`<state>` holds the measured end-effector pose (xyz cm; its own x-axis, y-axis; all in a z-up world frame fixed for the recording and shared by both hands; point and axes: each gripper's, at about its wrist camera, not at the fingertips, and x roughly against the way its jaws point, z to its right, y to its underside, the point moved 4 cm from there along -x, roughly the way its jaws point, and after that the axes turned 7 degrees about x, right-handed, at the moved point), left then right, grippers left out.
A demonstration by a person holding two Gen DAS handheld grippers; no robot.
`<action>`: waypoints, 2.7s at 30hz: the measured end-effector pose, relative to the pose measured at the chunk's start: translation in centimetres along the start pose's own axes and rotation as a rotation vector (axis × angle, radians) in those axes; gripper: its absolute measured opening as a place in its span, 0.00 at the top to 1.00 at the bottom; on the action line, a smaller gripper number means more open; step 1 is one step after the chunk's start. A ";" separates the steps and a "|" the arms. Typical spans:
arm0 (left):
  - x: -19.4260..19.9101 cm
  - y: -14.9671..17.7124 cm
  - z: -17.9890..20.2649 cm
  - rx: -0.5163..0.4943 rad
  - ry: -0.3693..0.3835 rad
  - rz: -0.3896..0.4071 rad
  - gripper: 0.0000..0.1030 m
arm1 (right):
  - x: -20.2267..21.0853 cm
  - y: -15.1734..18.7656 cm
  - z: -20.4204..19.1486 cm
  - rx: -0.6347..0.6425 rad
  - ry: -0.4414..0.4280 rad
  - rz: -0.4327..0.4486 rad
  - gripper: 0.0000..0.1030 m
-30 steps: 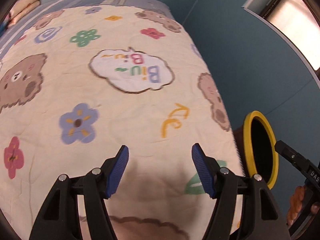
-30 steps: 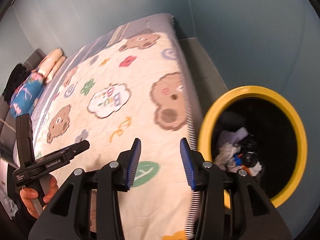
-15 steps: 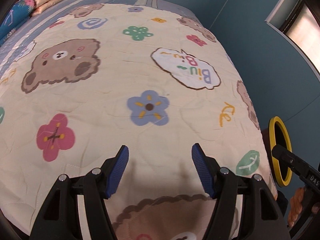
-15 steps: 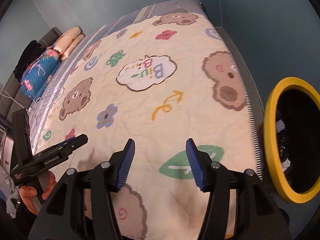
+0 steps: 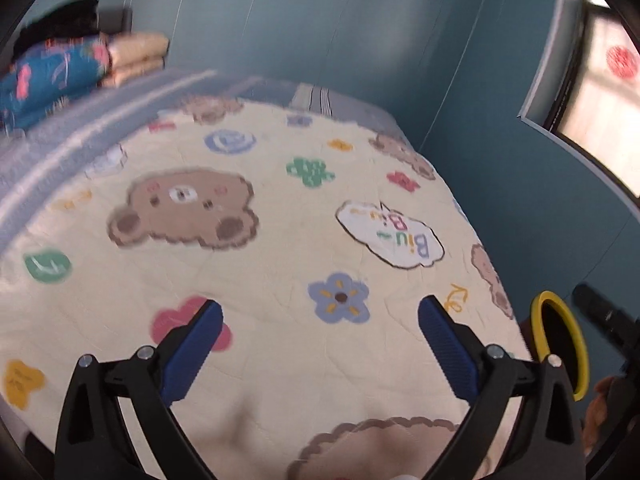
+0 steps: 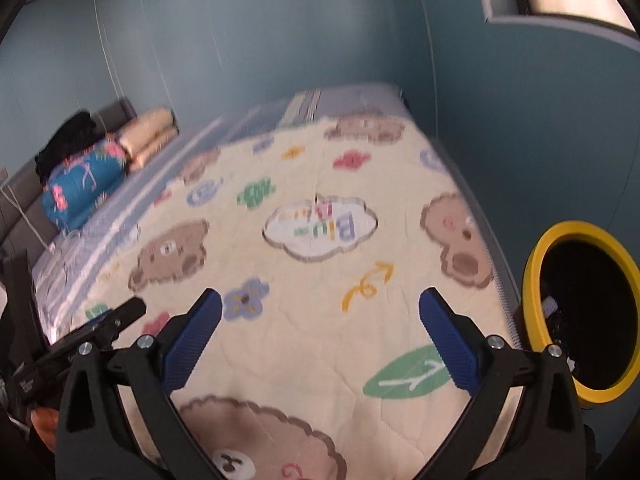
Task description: Collect trash
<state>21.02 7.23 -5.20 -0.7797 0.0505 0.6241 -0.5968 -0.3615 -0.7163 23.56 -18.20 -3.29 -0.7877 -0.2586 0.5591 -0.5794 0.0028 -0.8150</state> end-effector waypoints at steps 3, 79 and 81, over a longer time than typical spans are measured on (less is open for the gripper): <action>3.3 -0.8 0.9 -0.054 -0.023 0.120 0.08 | 1.9 -0.6 -0.1 0.008 0.065 0.092 0.08; 14.3 2.2 6.2 -0.129 0.104 0.385 0.08 | 10.9 0.3 0.4 0.008 0.234 0.316 0.08; 14.2 2.2 6.1 -0.128 0.105 0.380 0.08 | 10.8 0.2 0.4 0.007 0.232 0.315 0.08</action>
<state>9.85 1.49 4.00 -0.9603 0.0333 0.2771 -0.2763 -0.2542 -0.9268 15.00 -21.41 2.55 -0.9537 -0.0212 0.3001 -0.3008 0.0400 -0.9529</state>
